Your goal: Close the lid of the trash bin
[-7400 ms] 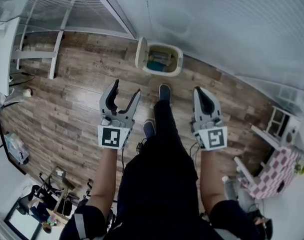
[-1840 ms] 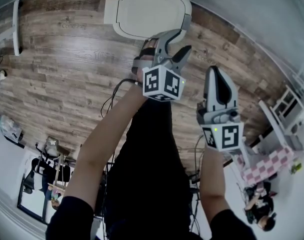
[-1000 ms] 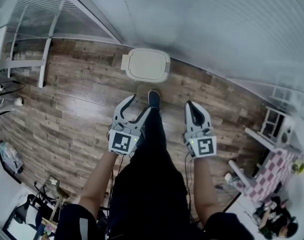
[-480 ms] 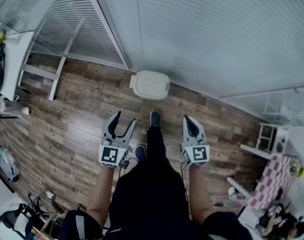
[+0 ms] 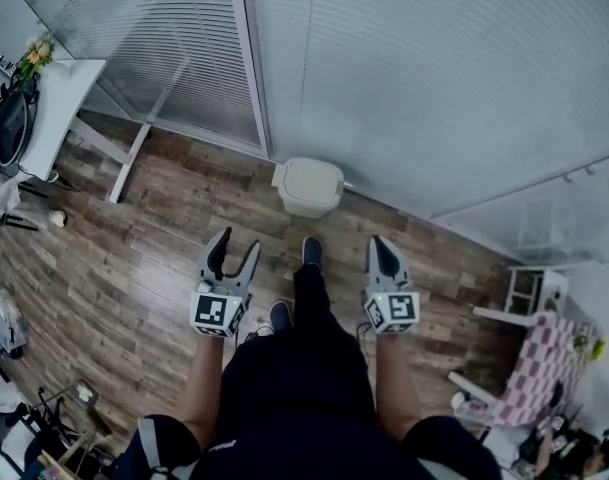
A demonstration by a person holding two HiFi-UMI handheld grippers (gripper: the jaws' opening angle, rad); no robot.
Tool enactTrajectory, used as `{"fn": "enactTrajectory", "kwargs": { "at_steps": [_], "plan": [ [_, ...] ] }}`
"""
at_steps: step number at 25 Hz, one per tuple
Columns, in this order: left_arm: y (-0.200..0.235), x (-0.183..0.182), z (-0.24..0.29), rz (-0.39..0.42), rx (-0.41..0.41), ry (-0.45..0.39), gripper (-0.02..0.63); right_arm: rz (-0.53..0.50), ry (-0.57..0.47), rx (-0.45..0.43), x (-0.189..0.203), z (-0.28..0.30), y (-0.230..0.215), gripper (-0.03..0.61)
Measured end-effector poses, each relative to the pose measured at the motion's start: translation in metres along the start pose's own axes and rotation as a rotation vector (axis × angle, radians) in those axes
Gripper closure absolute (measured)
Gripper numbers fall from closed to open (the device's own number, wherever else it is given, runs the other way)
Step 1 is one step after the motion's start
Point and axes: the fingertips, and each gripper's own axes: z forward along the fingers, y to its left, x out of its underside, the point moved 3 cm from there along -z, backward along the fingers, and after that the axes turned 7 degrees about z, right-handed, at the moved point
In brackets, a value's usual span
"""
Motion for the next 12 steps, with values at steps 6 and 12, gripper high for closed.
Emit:
{"fn": "enactTrajectory", "kwargs": {
  "at_steps": [6, 12],
  "plan": [
    [-0.005, -0.01, -0.034, -0.005, -0.007, -0.043, 0.37, 0.002, -0.011, 0.012, -0.005, -0.029, 0.018, 0.574],
    [-0.011, -0.012, -0.054, -0.028, 0.002, -0.067, 0.37, -0.041, -0.048, -0.007, -0.019, -0.045, 0.04, 0.574]
  ]
}}
